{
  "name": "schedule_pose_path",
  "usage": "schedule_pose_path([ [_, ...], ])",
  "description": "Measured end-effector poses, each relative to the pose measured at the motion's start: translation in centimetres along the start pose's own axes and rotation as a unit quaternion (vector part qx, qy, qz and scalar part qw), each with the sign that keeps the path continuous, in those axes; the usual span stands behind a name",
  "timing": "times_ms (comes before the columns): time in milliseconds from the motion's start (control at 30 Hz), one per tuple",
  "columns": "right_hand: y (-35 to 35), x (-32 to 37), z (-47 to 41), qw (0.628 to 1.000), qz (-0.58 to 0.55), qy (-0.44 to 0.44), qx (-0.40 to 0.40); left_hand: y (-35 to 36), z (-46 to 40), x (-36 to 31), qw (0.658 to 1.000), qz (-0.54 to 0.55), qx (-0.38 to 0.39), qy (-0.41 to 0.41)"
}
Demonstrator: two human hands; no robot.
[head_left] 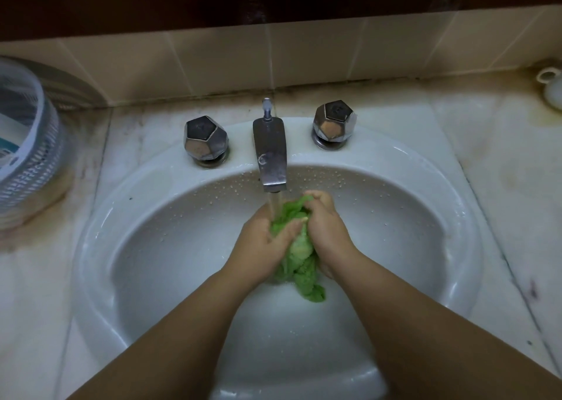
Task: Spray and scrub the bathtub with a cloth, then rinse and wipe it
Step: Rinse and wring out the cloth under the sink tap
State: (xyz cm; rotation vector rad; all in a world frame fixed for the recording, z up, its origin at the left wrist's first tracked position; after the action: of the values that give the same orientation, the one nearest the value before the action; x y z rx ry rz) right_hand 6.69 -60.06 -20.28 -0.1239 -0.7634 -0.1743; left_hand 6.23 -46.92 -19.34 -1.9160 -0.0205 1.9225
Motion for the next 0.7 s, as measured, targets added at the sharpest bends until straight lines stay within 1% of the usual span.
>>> schedule_pose_path([
  [67,0.8,-0.6,-0.3,0.998,-0.008,-0.011,0.065,-0.7,-0.5,0.5,0.996,-0.058,-0.047,-0.057],
  [100,1.3,-0.8,-0.1,0.995,0.012,-0.020,0.097,-1.1,-0.6,0.8,0.992,-0.071,-0.068,-0.084],
  [167,1.7,-1.2,0.2,0.987,0.074,-0.055,0.129,-1.7,-0.8,1.5,0.987,-0.057,-0.102,-0.107],
  [233,1.6,-1.0,0.1,0.984,0.108,-0.095,0.102,-2.1,-0.9,1.4,0.985,-0.049,-0.125,-0.106],
  [300,0.9,-0.6,0.0,0.986,0.127,-0.104,0.036,-1.9,-0.8,1.2,0.985,-0.037,-0.131,-0.103],
  [367,0.3,-0.3,-0.3,0.984,0.144,-0.105,-0.016,-1.2,-0.7,1.1,0.988,-0.005,-0.117,-0.102],
  [433,-0.2,-0.3,-0.7,0.989,0.113,-0.088,-0.028,-0.5,-0.7,1.2,0.989,0.062,-0.091,-0.100],
  [467,-0.3,-0.2,-0.8,0.993,0.098,-0.069,-0.016,-0.4,-0.7,1.1,0.986,0.094,-0.083,-0.106],
  [533,0.0,0.1,-0.5,0.994,0.081,-0.052,0.056,-0.9,-0.7,0.9,0.980,0.123,-0.090,-0.131],
  [567,0.3,-0.1,-0.2,0.989,0.089,-0.045,0.107,-1.2,-0.7,0.9,0.975,0.136,-0.103,-0.143],
  [633,0.7,-0.6,0.6,0.970,0.148,-0.048,0.185,-1.6,-0.6,1.0,0.965,0.167,-0.118,-0.166],
  [667,0.7,-0.8,0.7,0.960,0.185,-0.062,0.198,-1.6,-0.6,1.0,0.961,0.175,-0.120,-0.178],
  [700,0.6,-0.8,0.7,0.956,0.208,-0.083,0.189,-1.6,-0.5,1.0,0.957,0.182,-0.124,-0.190],
])
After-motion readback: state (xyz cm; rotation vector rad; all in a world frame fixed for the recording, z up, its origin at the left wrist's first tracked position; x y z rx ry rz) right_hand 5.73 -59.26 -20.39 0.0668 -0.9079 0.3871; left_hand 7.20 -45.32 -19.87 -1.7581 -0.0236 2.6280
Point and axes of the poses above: each hand's wrist, its own z-axis away from the middle knuckle, its own y-axis out of the palm, x = y × z, the point moved 5 cm from there along -z, towards the middle knuckle, and after that the axes turned 11 degrees about y, right-handed, at the moved point
